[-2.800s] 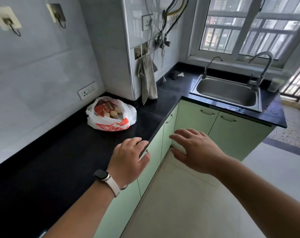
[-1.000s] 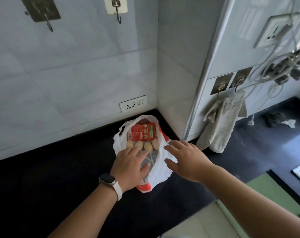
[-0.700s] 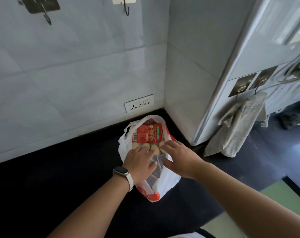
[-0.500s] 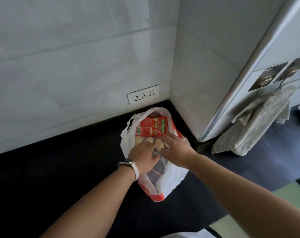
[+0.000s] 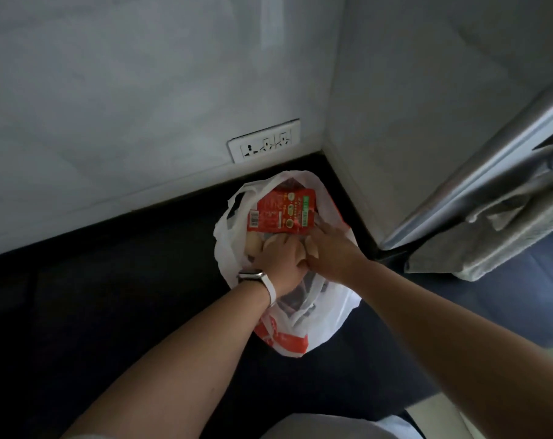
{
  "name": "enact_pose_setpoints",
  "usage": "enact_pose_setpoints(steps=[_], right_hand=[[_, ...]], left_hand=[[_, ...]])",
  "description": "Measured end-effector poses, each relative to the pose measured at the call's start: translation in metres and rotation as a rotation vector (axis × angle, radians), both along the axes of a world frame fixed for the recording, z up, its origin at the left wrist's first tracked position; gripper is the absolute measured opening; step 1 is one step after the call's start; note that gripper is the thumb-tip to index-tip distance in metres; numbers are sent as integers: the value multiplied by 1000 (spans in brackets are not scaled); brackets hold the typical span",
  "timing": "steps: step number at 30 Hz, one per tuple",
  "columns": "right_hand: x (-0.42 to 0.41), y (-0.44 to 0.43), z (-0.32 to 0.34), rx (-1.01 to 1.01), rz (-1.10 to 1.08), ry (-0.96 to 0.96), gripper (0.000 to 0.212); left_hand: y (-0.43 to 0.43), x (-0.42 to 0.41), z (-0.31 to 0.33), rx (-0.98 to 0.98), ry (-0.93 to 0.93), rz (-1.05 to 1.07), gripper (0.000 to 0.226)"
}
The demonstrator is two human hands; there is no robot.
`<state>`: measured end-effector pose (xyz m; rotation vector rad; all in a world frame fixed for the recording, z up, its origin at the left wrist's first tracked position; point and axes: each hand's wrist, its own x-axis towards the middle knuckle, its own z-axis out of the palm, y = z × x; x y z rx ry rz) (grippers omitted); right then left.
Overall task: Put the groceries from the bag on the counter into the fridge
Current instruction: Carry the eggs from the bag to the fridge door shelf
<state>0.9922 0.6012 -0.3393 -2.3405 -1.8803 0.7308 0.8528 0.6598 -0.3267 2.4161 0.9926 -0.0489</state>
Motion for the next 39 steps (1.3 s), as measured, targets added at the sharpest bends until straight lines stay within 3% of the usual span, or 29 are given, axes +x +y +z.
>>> enact_pose_setpoints(steps=[4, 11, 15, 20, 25, 33, 39], right_hand=[[7, 3, -14, -3, 64, -18, 59], [13, 0, -21, 12, 4, 115, 68], [14, -2, -31, -46, -15, 48, 57], [13, -9, -36, -65, -184, 146, 82], [14, -16, -26, -78, -258, 289, 72], [0, -35, 10, 79, -513, 658, 35], [-20, -59, 41, 147, -596, 736, 22]], left_hand=[[2, 8, -10, 31, 37, -5, 27], [5, 15, -33, 44, 69, -58, 22], [1, 16, -38, 63, 56, -51, 24], [-5, 13, -34, 49, 54, -17, 22], [-12, 1, -26, -112, -49, 170, 33], [-28, -18, 28, -430, -371, 510, 23], [-46, -33, 63, -457, -528, 597, 24]])
